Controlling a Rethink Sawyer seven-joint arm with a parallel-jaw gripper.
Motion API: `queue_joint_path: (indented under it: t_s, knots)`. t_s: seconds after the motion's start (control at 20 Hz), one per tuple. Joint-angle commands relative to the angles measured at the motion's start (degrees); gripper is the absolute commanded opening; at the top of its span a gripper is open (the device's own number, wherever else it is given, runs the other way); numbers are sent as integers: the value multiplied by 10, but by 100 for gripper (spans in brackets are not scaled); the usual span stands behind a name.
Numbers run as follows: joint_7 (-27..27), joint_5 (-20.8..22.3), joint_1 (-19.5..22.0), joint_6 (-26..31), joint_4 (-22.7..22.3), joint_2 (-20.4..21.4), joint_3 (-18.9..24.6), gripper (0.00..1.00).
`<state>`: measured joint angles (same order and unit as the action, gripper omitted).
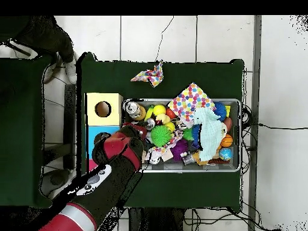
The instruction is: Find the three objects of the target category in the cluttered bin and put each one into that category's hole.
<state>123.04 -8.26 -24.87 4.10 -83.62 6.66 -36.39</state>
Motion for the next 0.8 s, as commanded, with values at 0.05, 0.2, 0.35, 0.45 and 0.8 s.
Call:
queue_joint_path:
  t_s: [0.05,0.2,0.35,0.45,0.8]
  knots:
    - [130,-48,5,-41,-14,-37,80,0]
    - [130,-52,-1,-47,-14,-41,71,0]
    - [134,-57,-2,-51,-17,-42,71,0]
    - [135,-60,-2,-54,-19,-41,72,0]
    - [61,-14,26,60,-38,45,77,0]
